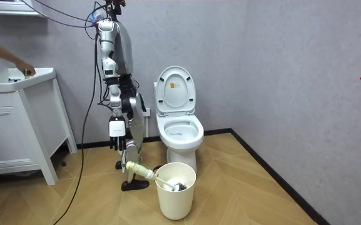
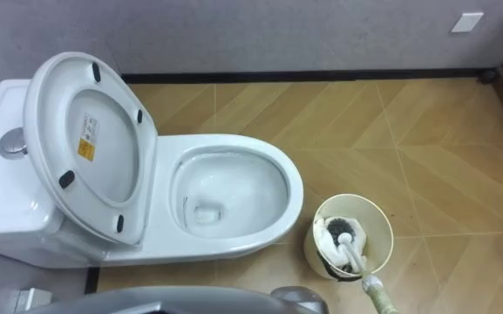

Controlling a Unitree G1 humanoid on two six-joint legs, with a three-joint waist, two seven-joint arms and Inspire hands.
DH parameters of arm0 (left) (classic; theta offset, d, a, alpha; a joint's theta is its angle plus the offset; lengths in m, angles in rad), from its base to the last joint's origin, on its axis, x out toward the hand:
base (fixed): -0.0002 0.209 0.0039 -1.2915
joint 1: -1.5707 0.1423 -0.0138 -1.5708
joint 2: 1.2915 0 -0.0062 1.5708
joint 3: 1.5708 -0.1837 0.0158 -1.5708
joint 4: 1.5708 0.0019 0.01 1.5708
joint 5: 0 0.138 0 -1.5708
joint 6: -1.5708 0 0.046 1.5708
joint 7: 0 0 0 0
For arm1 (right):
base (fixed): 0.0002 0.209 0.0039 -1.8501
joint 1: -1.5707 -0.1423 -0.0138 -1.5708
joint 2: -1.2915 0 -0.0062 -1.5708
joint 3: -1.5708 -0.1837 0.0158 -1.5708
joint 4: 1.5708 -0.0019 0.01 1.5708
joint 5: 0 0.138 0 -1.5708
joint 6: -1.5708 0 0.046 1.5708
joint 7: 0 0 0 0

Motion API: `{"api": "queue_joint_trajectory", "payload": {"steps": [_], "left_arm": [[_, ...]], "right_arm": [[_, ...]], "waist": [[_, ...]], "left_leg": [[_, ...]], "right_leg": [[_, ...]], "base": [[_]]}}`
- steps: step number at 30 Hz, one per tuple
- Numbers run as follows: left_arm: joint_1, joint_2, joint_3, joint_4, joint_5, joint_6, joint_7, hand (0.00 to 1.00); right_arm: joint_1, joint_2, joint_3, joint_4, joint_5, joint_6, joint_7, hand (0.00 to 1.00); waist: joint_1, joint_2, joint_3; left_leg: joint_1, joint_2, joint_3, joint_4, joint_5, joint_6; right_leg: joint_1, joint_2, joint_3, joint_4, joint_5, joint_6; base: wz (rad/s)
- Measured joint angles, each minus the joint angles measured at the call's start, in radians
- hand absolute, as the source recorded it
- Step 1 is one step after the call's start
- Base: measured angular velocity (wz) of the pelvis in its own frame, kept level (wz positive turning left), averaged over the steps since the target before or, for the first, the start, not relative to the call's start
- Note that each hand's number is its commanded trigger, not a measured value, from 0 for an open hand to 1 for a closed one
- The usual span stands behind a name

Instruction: Brush toilet

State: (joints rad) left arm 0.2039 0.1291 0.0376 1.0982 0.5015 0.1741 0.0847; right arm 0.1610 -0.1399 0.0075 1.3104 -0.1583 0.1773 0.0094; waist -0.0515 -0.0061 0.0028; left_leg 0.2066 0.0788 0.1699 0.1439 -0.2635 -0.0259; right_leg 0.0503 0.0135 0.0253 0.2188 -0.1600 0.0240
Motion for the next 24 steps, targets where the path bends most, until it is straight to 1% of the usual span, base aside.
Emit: {"api": "queue_joint_trajectory", "payload": {"steps": [8,12,19,22,24], "left_arm": [[0.002,0.0,-0.002,0.001,0.001,0.002,0.0,0.0],[0.001,0.0,-0.002,0.001,0.0,0.02,0.0,0.0],[0.007,0.0,-0.002,0.005,0.001,0.026,0.0,0.0],[0.007,-0.002,-0.001,0.006,0.001,0.028,0.0,0.0],[0.008,-0.002,0.004,0.004,0.0,0.027,0.0,0.0]], "right_arm": [[0.0,0.0,0.0,0.0,-0.003,0.001,-0.002,0.0],[-0.004,0.0,0.0,0.001,0.0,0.021,-0.003,0.0],[-0.003,0.0,0.0,0.0,0.005,0.028,-0.021,0.0],[0.0,0.0,-0.002,-0.001,0.044,0.029,-0.05,0.0],[0.001,0.0,-0.022,-0.014,0.101,0.029,-0.072,0.0]], "waist": [[0.001,-0.001,-0.0008],[0.001,-0.001,-0.0011],[0.002,0.0,-0.0025],[0.003,0.0,-0.0022],[0.005,0.0,-0.0021]], "left_leg": [[0.004,0.0,0.001,0.0,0.0,0.0],[0.005,0.0,0.001,-0.002,0.0,0.0],[0.007,0.0,0.001,-0.001,0.0,0.0],[0.009,0.0,0.002,-0.001,0.0,0.0],[0.009,0.0,0.002,-0.001,0.0,0.0]], "right_leg": [[0.001,0.0,0.0,0.0,0.0,0.0],[0.001,0.0,0.0,0.0,0.0,0.0],[0.004,0.0,0.0,0.0,0.0,0.0],[0.001,0.0,0.001,0.002,0.0,0.0],[0.001,0.0,0.001,0.003,0.0,0.0]], "base": [[0.0],[0.0],[0.0],[0.0],[0.0]]}}
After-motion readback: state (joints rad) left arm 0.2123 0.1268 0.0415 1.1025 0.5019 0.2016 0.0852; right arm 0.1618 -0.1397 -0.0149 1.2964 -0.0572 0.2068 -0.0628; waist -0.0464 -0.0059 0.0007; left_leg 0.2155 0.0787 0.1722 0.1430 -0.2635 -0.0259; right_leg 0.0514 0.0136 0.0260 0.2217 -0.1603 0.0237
